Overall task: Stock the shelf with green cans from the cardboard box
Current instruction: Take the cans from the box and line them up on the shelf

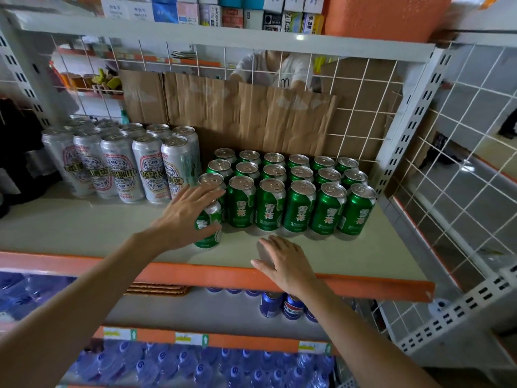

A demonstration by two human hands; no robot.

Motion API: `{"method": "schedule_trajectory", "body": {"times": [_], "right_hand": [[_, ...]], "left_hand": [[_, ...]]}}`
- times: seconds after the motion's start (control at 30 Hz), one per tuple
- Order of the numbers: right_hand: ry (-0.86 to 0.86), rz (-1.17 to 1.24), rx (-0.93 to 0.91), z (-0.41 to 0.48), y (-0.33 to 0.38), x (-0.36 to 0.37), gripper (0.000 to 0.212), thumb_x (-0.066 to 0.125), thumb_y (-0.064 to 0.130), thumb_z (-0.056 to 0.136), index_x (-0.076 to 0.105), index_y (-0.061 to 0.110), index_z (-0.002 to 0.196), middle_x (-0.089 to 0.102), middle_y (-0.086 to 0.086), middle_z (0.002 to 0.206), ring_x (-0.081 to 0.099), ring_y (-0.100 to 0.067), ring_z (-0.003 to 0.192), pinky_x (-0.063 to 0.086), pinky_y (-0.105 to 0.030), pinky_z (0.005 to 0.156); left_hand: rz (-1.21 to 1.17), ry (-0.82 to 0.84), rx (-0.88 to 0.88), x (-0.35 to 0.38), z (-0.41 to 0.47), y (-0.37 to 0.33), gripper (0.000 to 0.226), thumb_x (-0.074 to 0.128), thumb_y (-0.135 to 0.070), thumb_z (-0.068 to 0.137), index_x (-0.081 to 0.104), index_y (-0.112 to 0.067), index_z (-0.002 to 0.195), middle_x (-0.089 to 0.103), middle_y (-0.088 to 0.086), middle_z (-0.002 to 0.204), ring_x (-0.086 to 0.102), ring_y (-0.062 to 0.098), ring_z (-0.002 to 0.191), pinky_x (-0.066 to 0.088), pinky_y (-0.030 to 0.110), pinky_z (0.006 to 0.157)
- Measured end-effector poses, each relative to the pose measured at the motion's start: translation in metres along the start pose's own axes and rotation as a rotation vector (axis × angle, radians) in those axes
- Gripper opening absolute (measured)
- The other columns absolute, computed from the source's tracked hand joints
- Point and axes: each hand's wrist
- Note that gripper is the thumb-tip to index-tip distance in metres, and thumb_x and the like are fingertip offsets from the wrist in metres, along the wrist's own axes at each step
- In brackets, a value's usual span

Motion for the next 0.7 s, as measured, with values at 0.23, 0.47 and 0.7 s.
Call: {"method": "schedule_trajectory", "body": {"times": [0.23,0.47,0.7], "right_hand": [[-0.063,-0.076,0.092,-0.012,0.000,-0.015,0.067,0.033,0.061,0.092,0.025,0.020,0.144,0.030,-0.005,0.151,0.029,-0.023,0.138,0.024,-0.042,0.114],[-0.093,-0.085,0.146,-0.044,-0.010,-0.036,0.066,0.036,0.057,0.094,0.020,0.023,0.147,0.024,-0.007,0.154,0.018,-0.025,0.143,0.017,-0.045,0.115],[0.019,-0.133,0.143,-0.103,-0.027,-0.048,0.075,0.038,0.055,0.094,0.003,0.022,0.151,0.000,-0.008,0.159,0.000,-0.028,0.146,0.005,-0.047,0.117]], "left_hand": [[0.032,0.069,0.052,0.012,0.002,-0.016,0.081,0.048,-0.057,0.077,0.022,-0.025,0.147,0.018,0.000,0.156,0.011,0.019,0.144,-0.006,0.038,0.116],[0.085,0.056,0.102,0.018,-0.009,-0.045,0.078,0.050,-0.055,0.082,0.018,-0.026,0.147,0.016,-0.002,0.156,0.007,0.018,0.145,-0.013,0.036,0.114],[0.055,0.090,0.051,0.022,-0.041,-0.103,0.077,0.058,-0.047,0.085,0.018,-0.027,0.148,0.011,-0.002,0.157,0.005,0.016,0.145,-0.005,0.039,0.117]]}}
Point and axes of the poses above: each hand's wrist, its own z-axis towards the middle knuckle, its own x-axis out of the palm, y = z × x
